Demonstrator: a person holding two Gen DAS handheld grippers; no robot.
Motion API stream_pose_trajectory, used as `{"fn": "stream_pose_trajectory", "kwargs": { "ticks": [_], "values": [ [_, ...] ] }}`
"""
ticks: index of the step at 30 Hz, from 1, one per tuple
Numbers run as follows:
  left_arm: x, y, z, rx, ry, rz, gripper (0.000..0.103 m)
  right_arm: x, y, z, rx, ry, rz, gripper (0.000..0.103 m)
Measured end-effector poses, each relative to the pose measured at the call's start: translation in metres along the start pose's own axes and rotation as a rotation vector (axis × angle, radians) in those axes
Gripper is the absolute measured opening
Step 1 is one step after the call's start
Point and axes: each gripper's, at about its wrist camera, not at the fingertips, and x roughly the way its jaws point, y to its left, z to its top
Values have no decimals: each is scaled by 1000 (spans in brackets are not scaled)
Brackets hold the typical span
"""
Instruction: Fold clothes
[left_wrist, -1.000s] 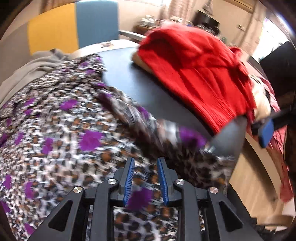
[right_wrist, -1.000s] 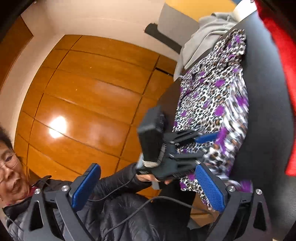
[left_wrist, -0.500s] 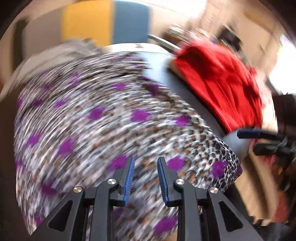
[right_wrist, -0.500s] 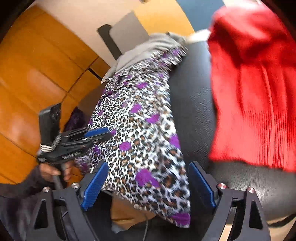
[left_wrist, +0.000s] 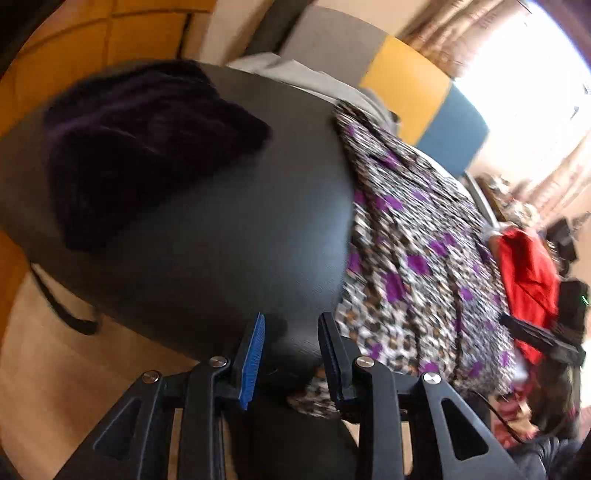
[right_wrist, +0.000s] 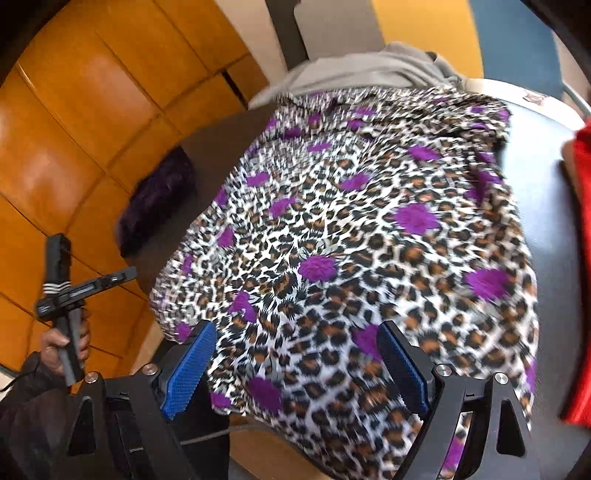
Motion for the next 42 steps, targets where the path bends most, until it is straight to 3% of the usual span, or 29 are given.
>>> {"fn": "stream_pose_trajectory", "kwargs": {
  "ticks": [3, 7, 10, 13, 18, 21, 22, 24, 28, 32, 36, 39, 42],
  "values": [
    [15, -20, -2, 78, 34, -44, 32, 6, -1, 2, 21, 19, -26, 90],
    [27, -40, 0, 168, 40, -48, 34, 5, -11, -5, 66, 32, -58, 90],
    [30, -50, 0, 245, 49, -1, 34, 3, -20, -12, 107, 18, -56, 90],
    [33, -65, 0, 303, 77, 97, 34, -3, -25, -17, 122, -7, -46, 90],
    [29, -65, -8, 288, 57, 214, 35, -2, -26, -20, 92, -15, -36, 91],
    [21, -57, -17, 266, 41, 248, 34, 2, -23, -21, 50, -10, -22, 99],
    [19, -56, -18, 273, 39, 251, 31, 3, -22, -21, 44, -10, -23, 103],
    [17, -51, -18, 253, 39, 240, 3, 4, -21, -20, 45, -13, -35, 103],
    [12, -36, -16, 186, 41, 180, 3, 5, -19, -19, 49, -18, -58, 103],
    [18, -39, -11, 177, 39, 176, 6, 5, -16, -18, 53, -23, -82, 103],
    [15, -47, -4, 173, -22, 217, 20, 6, -14, -16, 54, -27, -111, 103],
    [9, -51, 0, 164, -64, 222, 26, 4, -13, -15, 43, -32, -174, 103],
    [14, -55, 1, 181, -33, 199, 35, -6, -13, -16, 14, -60, -260, 103]
  ]
}}
